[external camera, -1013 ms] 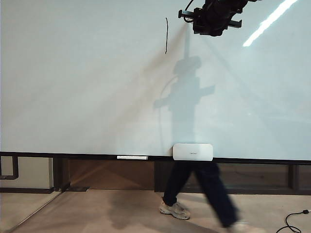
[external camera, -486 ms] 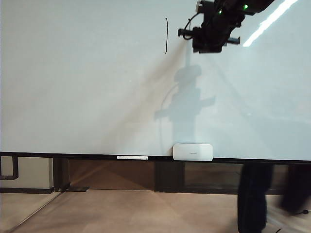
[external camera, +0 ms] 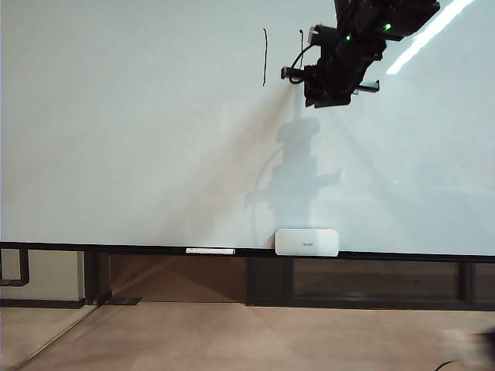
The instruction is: Reach to the right to find the marker pen, pick it up, and write the number 11 on the whiteboard.
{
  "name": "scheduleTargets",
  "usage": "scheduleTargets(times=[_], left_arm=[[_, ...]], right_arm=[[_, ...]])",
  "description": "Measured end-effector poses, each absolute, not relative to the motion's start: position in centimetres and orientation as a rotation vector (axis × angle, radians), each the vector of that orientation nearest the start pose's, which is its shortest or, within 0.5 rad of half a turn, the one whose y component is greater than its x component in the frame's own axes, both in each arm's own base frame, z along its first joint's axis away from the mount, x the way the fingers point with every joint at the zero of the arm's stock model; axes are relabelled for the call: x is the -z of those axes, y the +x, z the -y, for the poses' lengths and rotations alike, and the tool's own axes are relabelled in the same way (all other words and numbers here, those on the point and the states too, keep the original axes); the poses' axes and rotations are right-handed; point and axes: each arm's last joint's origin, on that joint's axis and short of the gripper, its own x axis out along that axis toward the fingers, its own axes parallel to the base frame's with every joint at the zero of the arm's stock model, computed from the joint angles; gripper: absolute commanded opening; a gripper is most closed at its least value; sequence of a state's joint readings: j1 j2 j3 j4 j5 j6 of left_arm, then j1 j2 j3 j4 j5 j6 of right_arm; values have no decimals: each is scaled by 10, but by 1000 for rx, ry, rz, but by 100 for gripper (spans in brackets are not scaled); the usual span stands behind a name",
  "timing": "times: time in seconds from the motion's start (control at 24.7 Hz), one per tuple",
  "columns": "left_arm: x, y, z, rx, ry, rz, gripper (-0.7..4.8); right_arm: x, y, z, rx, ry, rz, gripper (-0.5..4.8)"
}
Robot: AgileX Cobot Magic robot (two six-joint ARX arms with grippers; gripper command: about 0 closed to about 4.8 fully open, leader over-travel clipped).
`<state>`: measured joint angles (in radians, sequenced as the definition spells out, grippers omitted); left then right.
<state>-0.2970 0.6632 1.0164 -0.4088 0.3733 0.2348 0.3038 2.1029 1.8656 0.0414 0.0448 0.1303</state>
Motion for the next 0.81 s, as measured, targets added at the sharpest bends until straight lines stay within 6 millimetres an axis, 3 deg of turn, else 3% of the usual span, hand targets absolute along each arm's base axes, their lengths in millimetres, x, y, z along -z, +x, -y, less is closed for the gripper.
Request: scheduleTargets(times=[0.61, 0.81], left_arm=[[-400, 109, 45, 698, 221, 2, -5], [-400, 109, 43, 640, 224, -1, -5]], right_arm=[[-279, 476, -149, -242, 82, -307, -5], [-284, 470, -155, -250, 78, -303, -5]])
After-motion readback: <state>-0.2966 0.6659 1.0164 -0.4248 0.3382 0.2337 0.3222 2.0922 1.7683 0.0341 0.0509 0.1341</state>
